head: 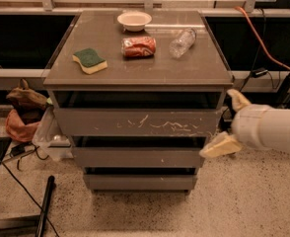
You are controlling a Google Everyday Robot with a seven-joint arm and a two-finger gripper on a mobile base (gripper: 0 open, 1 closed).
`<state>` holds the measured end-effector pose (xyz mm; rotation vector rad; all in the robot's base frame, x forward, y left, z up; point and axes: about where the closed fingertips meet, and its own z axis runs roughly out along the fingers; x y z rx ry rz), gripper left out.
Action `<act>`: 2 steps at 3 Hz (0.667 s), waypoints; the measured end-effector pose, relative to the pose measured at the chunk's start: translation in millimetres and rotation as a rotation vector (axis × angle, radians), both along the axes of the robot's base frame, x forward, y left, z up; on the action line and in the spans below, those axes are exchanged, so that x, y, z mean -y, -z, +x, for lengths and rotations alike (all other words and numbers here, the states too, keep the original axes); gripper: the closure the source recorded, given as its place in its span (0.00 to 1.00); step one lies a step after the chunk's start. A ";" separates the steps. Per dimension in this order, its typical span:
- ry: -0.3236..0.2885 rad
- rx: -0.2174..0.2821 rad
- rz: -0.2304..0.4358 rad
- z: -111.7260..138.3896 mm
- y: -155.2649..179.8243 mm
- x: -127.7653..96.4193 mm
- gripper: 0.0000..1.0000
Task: Close top drawer
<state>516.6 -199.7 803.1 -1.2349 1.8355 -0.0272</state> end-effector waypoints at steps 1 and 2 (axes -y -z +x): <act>0.138 0.082 -0.061 -16.5 -66.6 54.0 0.00; 0.153 0.089 -0.065 -18.9 -74.3 57.7 0.00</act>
Offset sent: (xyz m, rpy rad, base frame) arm -0.0149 -0.0488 0.0594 -0.0552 -0.0740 -0.1234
